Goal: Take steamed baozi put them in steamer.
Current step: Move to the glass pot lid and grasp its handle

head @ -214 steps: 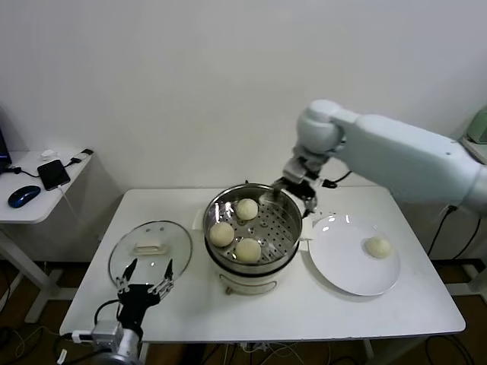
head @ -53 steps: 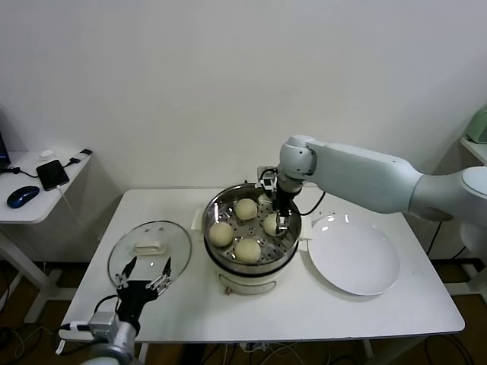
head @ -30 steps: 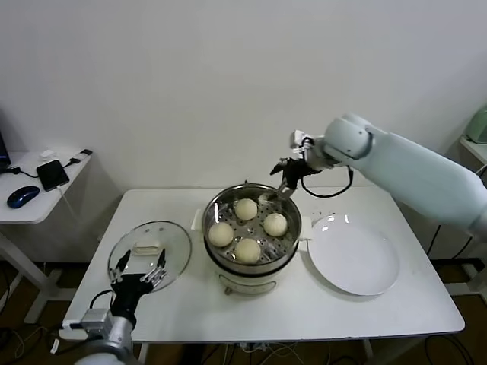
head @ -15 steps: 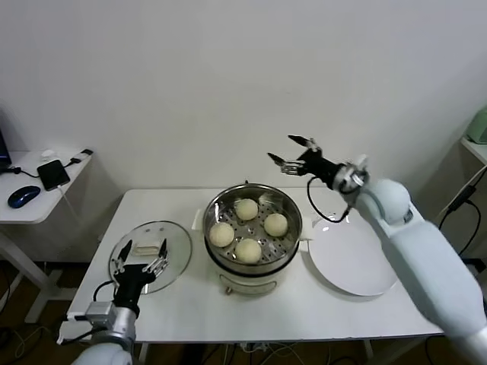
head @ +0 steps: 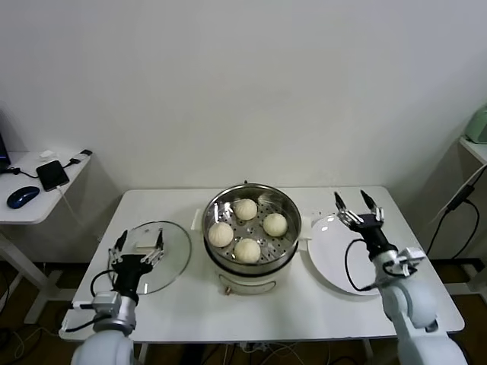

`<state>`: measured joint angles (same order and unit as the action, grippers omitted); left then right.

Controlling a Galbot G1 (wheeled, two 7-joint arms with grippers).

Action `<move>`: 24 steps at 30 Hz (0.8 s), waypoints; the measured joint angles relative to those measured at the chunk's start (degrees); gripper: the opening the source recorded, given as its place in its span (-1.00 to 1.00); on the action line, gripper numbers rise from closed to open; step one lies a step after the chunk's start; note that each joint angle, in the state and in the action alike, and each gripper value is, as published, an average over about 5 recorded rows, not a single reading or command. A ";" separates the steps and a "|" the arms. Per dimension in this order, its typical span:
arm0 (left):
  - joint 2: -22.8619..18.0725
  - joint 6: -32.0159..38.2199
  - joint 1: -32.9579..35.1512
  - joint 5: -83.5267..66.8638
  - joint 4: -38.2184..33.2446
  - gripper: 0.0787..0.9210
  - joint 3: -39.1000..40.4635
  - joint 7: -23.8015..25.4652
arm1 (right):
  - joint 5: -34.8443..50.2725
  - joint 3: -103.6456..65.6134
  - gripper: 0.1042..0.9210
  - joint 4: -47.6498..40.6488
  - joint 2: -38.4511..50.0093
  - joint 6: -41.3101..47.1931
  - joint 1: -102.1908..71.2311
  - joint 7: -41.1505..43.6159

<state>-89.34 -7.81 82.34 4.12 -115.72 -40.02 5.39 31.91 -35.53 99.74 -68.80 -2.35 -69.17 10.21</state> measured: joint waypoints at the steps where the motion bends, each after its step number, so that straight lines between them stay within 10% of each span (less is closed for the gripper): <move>1: 0.30 0.62 -0.32 2.08 0.81 0.77 -0.03 -0.33 | -0.04 -0.68 0.76 0.20 -0.25 -0.41 -1.08 -0.29; 24: 14.59 7.74 -5.98 60.82 20.45 0.77 2.92 -10.03 | -1.88 -5.77 0.76 -0.63 -2.64 -5.33 -10.67 -2.58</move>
<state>-74.74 -0.07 76.36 64.94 -95.28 -37.10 -4.64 30.02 -41.30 99.11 -71.44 -7.68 -79.84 7.63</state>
